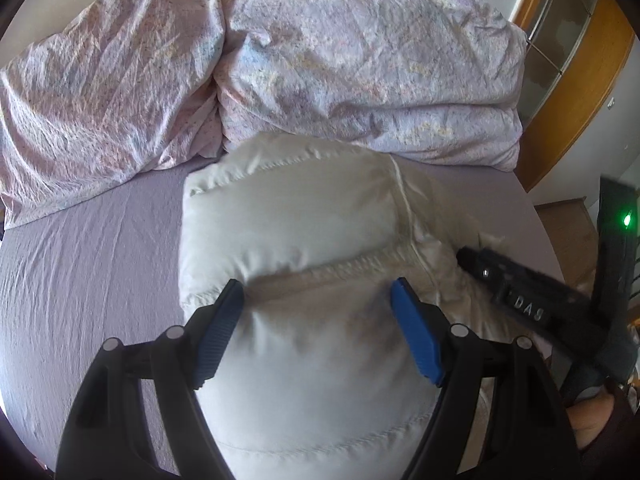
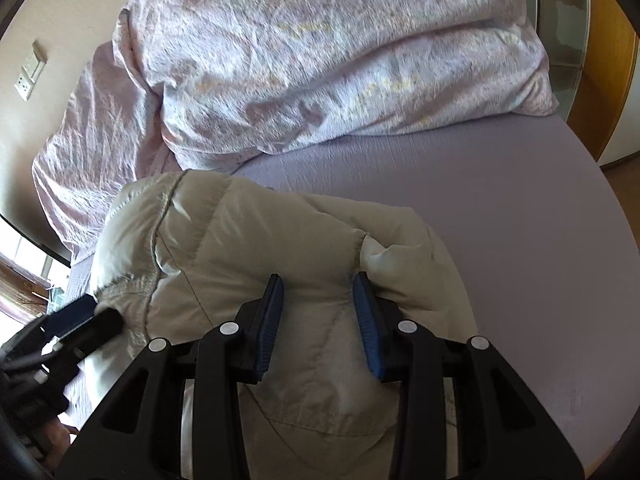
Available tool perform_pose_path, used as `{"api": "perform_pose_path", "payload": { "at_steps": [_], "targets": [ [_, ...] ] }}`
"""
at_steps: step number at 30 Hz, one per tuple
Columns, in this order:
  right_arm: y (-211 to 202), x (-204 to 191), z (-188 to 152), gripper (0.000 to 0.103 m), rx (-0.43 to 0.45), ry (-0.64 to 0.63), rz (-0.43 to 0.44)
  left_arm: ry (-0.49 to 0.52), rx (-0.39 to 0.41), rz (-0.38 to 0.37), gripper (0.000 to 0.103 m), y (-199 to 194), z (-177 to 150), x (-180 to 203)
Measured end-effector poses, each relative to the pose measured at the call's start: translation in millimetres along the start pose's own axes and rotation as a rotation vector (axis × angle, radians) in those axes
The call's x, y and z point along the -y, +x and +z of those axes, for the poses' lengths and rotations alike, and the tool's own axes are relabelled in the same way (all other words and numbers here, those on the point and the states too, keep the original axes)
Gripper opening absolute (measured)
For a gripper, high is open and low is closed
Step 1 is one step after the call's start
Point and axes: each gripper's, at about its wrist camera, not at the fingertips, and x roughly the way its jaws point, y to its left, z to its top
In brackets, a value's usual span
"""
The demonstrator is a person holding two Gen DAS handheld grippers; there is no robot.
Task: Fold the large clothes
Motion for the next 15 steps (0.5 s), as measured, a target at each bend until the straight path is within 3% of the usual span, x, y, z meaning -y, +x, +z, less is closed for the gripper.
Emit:
{"api": "perform_pose_path", "payload": {
  "at_steps": [8,15],
  "targets": [
    [8.7,3.7,-0.4,0.037,-0.009,0.009,0.010,-0.017,0.016,0.042,0.077,6.7,3.9,-9.2],
    [12.9,5.5,-1.9,0.037,-0.009,0.015,0.011,0.026,0.058,0.102,0.088,19.1,-2.1,-2.8]
  ]
}}
